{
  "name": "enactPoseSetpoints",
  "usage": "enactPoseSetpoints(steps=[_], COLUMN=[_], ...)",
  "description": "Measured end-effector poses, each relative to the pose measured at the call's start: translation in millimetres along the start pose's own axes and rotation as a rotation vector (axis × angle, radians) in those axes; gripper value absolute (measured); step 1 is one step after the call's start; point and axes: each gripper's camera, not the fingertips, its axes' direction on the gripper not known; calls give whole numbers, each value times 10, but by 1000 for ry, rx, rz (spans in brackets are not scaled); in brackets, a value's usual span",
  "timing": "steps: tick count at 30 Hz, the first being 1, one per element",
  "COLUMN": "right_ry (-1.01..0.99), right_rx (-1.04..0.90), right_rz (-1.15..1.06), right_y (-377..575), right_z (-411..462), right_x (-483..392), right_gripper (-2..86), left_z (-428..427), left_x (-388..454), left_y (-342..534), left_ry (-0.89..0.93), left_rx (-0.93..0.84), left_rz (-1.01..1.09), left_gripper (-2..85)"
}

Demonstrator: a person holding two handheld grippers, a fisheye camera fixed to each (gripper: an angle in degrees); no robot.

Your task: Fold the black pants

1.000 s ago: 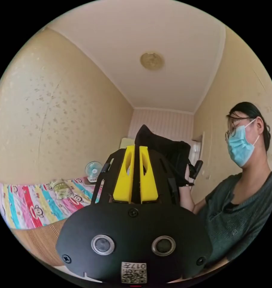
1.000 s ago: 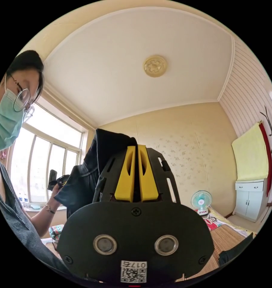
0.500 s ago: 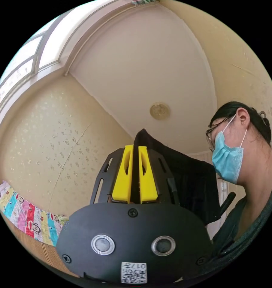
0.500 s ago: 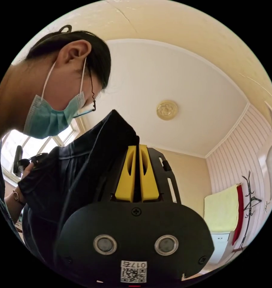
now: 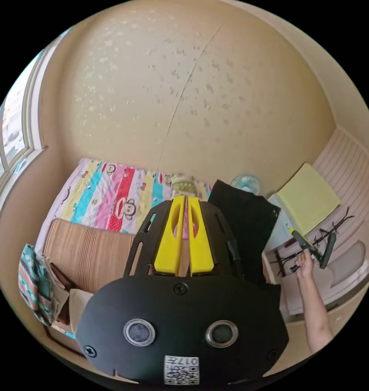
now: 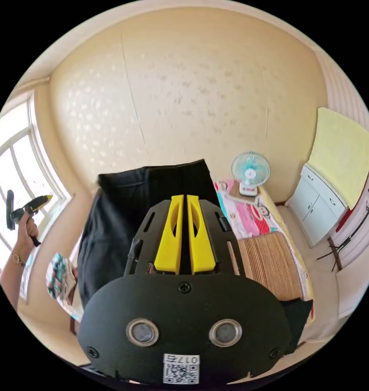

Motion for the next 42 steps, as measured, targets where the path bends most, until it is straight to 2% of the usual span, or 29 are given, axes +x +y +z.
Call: enactPoseSetpoints(steps=[2, 4, 5, 7, 8, 10, 13, 18, 20, 23, 26, 29, 30, 32, 33, 34, 35, 36, 37, 38, 40, 42], right_ry=[12, -19, -14, 10, 12, 15, 29, 55, -10, -52, 3, -200, -283, -725, -800, -900, -937, -921, -786, -558, -280, -144], right_rx=[-204, -376, -509, -702, -806, -911, -1028, -1109, -1174, -1296, -1288, -1266, -1234, -1034, -993, -919, -863, -846, -855, -912, -992, -1088], right_rz=[-62, -99, -106, -103, -104, -103, -21, 222, 320, 320, 153, 137, 133, 193, 238, 328, 392, 418, 473, 543, 671, 703], right_y=[797, 1619, 2212, 3105, 3661, 4338, 5114, 5742, 6001, 6317, 6147, 5843, 5754, 5401, 5350, 5292, 5296, 5321, 5431, 5604, 5834, 5883], right_z=[712, 1204, 1487, 1778, 1850, 1799, 1524, 911, 665, 411, 62, -378, -512, -1182, -1332, -1615, -1883, -2010, -2229, -2388, -2591, -2724], right_x=[300, 596, 810, 1134, 1341, 1633, 2205, 3196, 3498, 3549, 3486, 3691, 3747, 4135, 4288, 4624, 4966, 5139, 5502, 5869, 6369, 6632], right_gripper=[23, 26, 29, 34, 39, 50, 74, 113, 122, 110, 50, 38, 37, 33, 33, 32, 31, 31, 31, 31, 31, 31], left_z=[487, 1140, 1286, 1752, 1823, 2008, 2185, 2395, 2458, 2526, 2377, 2222, 2111, 1917, 1795, 1675, 1605, 1459, 1313, 1242, 936, 684], left_x=[-395, -1010, -1171, -1790, -1908, -2192, -2229, -2154, -2192, -2318, -2431, -2554, -2603, -2723, -2886, -3078, -3174, -3355, -3547, -3654, -4088, -4318], left_y=[534, 1467, 1710, 2760, 3010, 3869, 4594, 5175, 5369, 5789, 5828, 5730, 5641, 5519, 5468, 5446, 5439, 5436, 5462, 5487, 5650, 5785], left_ry=[-96, -160, -174, -182, -175, -144, -105, -65, -60, -27, -107, -2, 98, 383, 583, 696, 708, 640, 482, 387, 104, 39], left_rx=[-127, -351, -413, -654, -698, -842, -997, -1124, -1191, -1384, -1410, -1462, -1447, -1400, -1365, -1329, -1307, -1273, -1253, -1243, -1180, -1095], left_rz=[46, 54, 31, -100, -130, -186, -137, -50, -56, -143, -108, -53, -29, -77, -196, -300, -331, -349, -361, -385, -609, -779], left_gripper=[3, 10, 14, 31, 36, 57, 77, 99, 96, 68, 22, 8, 6, 4, 3, 3, 3, 5, 7, 8, 18, 33])
